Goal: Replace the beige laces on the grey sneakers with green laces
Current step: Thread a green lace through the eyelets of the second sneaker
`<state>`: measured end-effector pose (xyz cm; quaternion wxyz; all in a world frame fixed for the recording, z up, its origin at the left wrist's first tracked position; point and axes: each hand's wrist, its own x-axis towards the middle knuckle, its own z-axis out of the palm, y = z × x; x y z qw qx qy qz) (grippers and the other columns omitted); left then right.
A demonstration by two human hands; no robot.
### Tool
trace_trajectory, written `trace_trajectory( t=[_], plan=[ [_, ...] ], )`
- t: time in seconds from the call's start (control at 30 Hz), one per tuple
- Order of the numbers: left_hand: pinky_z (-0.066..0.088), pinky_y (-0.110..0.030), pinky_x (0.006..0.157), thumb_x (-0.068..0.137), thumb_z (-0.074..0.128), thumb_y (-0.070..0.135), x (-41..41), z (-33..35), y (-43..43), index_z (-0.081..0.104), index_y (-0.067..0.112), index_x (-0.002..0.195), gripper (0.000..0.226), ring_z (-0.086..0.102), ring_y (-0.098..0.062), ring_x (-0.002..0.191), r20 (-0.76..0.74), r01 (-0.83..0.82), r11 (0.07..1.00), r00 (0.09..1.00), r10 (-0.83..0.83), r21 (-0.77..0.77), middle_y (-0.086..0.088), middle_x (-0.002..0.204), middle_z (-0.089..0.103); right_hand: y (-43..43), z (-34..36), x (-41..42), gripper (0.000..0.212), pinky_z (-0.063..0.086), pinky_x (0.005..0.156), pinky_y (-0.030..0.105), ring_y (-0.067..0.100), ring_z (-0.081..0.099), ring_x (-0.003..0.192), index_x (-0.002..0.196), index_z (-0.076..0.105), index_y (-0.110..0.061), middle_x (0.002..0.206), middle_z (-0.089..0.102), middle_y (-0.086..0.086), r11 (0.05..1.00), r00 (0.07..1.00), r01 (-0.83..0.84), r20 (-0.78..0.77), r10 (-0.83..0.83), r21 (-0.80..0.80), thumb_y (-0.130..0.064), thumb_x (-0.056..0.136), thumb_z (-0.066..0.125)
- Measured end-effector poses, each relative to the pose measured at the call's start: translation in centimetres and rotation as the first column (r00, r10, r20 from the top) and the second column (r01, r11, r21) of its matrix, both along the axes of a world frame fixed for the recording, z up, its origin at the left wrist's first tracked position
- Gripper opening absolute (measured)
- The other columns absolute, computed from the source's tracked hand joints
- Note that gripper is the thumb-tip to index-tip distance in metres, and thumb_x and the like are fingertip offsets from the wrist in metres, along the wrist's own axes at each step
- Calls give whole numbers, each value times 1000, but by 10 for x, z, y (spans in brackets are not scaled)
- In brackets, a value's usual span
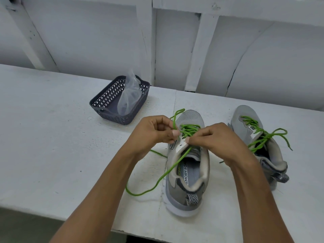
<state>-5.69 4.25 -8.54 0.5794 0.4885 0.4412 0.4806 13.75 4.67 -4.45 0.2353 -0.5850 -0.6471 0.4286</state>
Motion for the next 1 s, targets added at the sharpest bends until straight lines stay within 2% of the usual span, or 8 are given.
trace_trajectory(
  t=[0.13,0.27,0.4,0.53,0.6,0.77,0.9,1.0],
  plan=[
    [58,-26,65,77,73,-9,6,2,-4,65,2,82,14,68,-20,64,32,-12,1000,999,12,28,-18,79,71,-2,-3,0,11,46,64,18,2,60,65,68,79,-17,72,73,4,1000,998,12,-58,-12,-9,-23,77,82],
    [56,-26,65,78,75,-10,8,0,-5,64,6,78,19,67,-20,69,-49,-27,997,998,31,74,-17,79,71,-4,-6,0,7,49,68,12,1,66,73,73,80,-17,76,76,-2,1000,995,23,-95,-24,-16,-21,79,80],
    [54,-27,65,78,77,-6,7,-2,-7,62,2,79,17,64,-15,67,-144,-45,990,987,64,131,-6,76,71,-8,-6,-3,10,52,75,20,5,67,73,76,79,-17,77,76,1,1000,993,18,-120,-20,-16,-7,78,79],
    [53,-24,68,75,83,2,5,-1,-11,67,7,81,17,62,-12,67,-220,-49,988,972,81,145,-8,73,71,-12,-3,-7,30,52,71,26,3,64,64,57,74,-31,65,71,-7,999,999,22,-48,-21,27,-9,75,82],
    [48,-20,67,77,82,6,3,2,-11,71,11,84,14,63,-11,67,-270,-30,990,961,67,141,-5,73,72,-12,-4,-9,34,55,75,34,8,65,68,54,73,-36,65,70,-9,998,1000,29,-6,-29,64,-11,75,82],
    [51,-31,72,82,77,11,-3,3,-8,77,11,80,2,64,-14,77,-385,18,993,923,29,119,-6,84,74,-15,-5,-15,45,56,83,44,15,66,77,49,69,-46,65,66,-21,992,998,17,50,-24,128,-12,76,79],
    [52,-29,68,92,68,30,-6,7,-9,79,13,86,21,64,-10,80,-343,21,999,939,-3,49,1,89,75,-15,-5,-14,39,51,72,36,3,59,64,51,69,-44,63,63,-24,991,999,-5,44,-1,136,-16,76,78],
    [53,-28,66,88,71,40,-1,8,-9,73,23,98,20,66,-9,78,-358,4,997,933,24,77,5,89,73,-14,-8,-13,18,36,58,28,2,45,54,62,74,-30,55,55,-16,988,999,-14,51,6,156,-18,75,75]
  ],
)
